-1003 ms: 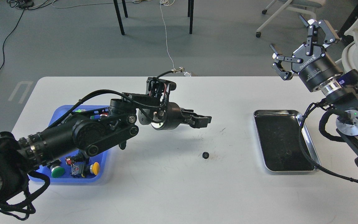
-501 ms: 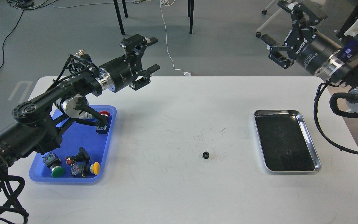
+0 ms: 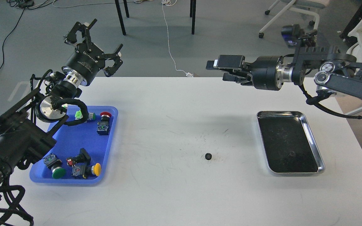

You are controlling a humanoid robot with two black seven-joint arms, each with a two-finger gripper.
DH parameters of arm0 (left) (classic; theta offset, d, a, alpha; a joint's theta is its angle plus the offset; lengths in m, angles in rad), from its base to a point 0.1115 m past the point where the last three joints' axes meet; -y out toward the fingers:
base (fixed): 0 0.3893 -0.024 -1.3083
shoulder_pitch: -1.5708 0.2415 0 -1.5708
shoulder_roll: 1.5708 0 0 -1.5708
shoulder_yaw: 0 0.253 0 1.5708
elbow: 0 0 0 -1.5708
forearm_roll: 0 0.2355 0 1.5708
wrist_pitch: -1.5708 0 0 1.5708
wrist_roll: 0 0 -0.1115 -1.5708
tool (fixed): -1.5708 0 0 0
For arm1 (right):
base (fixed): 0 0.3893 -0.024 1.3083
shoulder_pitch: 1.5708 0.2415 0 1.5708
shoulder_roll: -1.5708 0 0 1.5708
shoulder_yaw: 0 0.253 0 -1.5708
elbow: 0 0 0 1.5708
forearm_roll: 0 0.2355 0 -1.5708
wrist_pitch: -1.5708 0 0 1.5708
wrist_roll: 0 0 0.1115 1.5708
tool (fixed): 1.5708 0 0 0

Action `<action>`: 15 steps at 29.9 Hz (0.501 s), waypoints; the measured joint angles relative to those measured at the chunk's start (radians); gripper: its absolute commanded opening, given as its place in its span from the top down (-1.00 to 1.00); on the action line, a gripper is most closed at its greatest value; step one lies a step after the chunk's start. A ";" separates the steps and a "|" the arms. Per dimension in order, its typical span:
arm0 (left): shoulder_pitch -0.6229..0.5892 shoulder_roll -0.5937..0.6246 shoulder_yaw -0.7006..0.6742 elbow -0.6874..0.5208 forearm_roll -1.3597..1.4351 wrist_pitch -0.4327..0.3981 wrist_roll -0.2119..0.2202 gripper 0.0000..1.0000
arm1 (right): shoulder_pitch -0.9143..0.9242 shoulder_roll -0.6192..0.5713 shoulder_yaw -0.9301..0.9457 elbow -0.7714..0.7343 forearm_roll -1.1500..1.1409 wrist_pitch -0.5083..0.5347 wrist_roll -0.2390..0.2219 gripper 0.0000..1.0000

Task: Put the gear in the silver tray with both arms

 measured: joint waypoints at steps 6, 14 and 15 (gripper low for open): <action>0.011 0.017 -0.015 0.000 -0.001 0.000 0.000 -0.95 | 0.112 0.161 -0.198 0.004 -0.121 -0.001 0.008 -0.70; 0.016 0.056 -0.015 -0.001 -0.001 -0.004 -0.002 -0.95 | 0.177 0.270 -0.402 0.064 -0.356 -0.004 0.034 -0.44; 0.018 0.060 -0.015 -0.001 -0.001 -0.004 -0.003 -0.95 | 0.178 0.275 -0.412 0.064 -0.371 -0.004 0.035 -0.43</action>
